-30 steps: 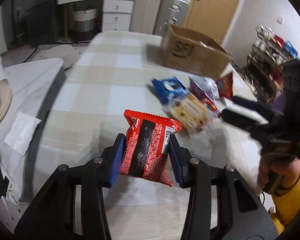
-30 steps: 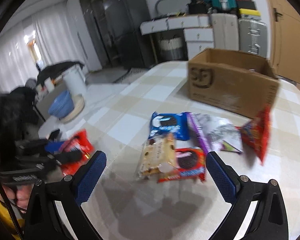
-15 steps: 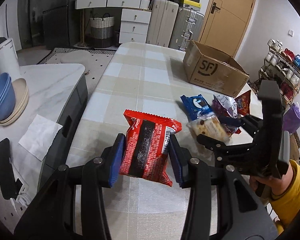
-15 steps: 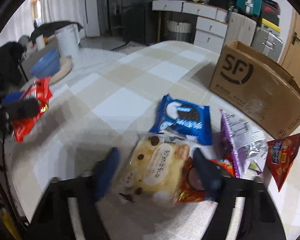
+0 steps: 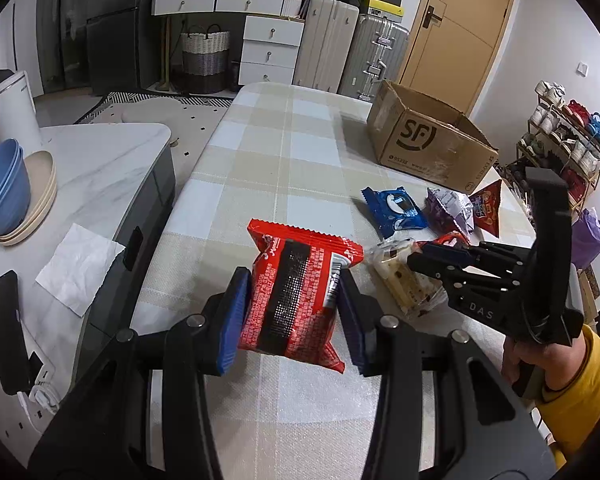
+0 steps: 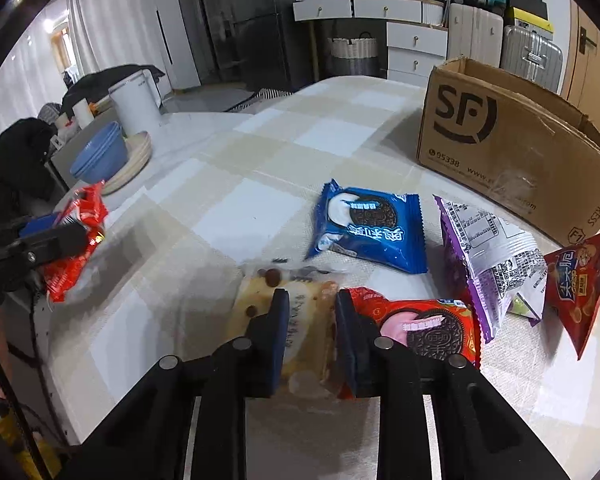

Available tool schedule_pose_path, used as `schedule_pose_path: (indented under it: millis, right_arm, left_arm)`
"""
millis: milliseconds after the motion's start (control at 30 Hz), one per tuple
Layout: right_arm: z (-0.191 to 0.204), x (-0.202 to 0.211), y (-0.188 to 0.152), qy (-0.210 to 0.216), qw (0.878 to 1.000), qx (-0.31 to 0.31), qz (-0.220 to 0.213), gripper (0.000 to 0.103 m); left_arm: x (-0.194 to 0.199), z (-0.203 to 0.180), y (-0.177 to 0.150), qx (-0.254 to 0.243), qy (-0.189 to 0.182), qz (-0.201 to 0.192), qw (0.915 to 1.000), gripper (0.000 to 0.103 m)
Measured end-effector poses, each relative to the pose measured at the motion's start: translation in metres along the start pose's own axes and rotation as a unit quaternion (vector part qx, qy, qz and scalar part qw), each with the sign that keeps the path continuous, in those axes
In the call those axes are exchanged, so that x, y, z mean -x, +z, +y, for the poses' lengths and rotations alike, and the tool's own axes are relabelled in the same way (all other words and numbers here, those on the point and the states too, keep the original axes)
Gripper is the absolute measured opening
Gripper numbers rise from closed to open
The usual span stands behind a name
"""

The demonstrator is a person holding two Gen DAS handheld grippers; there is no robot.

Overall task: Organize snacks
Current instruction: 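Grasp the white dotted cracker pack with the right tool while the left tool holds the wafer pack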

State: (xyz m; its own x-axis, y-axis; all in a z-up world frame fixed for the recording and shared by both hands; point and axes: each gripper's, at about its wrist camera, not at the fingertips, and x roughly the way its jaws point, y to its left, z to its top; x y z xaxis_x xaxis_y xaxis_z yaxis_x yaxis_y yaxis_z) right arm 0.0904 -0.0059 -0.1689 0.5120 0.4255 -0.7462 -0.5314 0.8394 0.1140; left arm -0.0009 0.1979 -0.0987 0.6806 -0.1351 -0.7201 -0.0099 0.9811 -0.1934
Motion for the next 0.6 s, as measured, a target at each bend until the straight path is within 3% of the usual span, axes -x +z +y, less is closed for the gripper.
schedule_pose_path:
  millis: [33, 67, 100, 167, 433, 500, 600]
  right_arm:
    - [0.001, 0.0, 0.0, 0.004, 1.0, 0.0, -0.002, 0.046]
    - [0.004, 0.001, 0.0, 0.006, 1.0, 0.002, 0.0, 0.067]
    - [0.006, 0.001, -0.001, 0.004, 1.0, 0.004, -0.003, 0.076]
    - [0.014, 0.003, -0.002, 0.006, 1.0, 0.014, -0.014, 0.079]
    - [0.029, -0.022, -0.004, 0.003, 0.999, 0.026, 0.028, 0.078]
    - [0.036, -0.024, -0.006, -0.015, 0.998, 0.048, 0.027, 0.071]
    - [0.04, -0.021, -0.007, -0.009, 0.998, 0.057, 0.023, 0.058]
  left_arm:
    - [0.0, -0.001, 0.0, 0.0, 0.0, 0.0, 1.0, 0.04]
    - [0.0, 0.0, 0.0, 0.0, 0.001, 0.0, 1.0, 0.04]
    - [0.001, -0.001, -0.001, 0.001, 0.0, 0.0, 1.0, 0.04]
    - [0.001, -0.001, -0.002, 0.001, -0.001, 0.001, 1.0, 0.04]
    - [0.003, -0.006, -0.008, 0.001, -0.003, 0.005, 1.0, 0.04]
    - [0.002, -0.006, -0.008, 0.001, -0.002, 0.007, 1.0, 0.04]
    - [0.001, -0.008, -0.01, -0.001, 0.002, 0.009, 1.0, 0.04]
